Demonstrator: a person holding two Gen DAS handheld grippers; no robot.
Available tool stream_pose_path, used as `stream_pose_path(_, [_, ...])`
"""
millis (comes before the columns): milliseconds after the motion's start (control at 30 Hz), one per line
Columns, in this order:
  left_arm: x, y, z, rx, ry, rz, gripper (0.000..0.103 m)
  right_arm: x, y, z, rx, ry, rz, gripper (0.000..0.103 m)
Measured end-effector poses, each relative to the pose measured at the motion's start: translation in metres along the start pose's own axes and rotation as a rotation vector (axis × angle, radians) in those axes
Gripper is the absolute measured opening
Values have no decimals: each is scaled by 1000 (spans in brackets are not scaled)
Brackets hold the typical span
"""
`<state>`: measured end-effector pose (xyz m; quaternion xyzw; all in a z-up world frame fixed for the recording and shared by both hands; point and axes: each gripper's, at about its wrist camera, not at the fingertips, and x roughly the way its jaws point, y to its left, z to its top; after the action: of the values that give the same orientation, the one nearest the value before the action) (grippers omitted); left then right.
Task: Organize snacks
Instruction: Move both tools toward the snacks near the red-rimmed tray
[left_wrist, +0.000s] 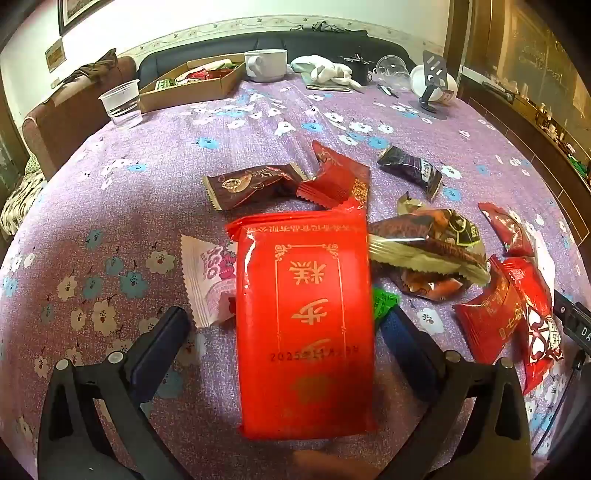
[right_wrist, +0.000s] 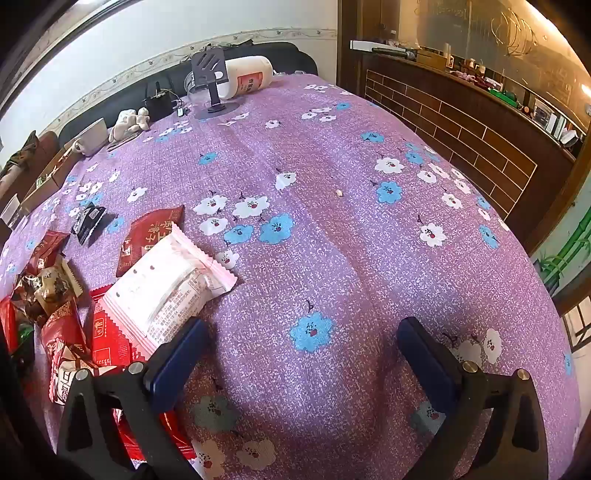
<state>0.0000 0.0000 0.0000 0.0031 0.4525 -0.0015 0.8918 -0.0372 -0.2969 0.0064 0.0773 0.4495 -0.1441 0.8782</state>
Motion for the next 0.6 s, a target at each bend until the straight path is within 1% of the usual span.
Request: stream_pose_path(600, [0,0,0,0,1,0,103,0,0,0,1,2,1,103])
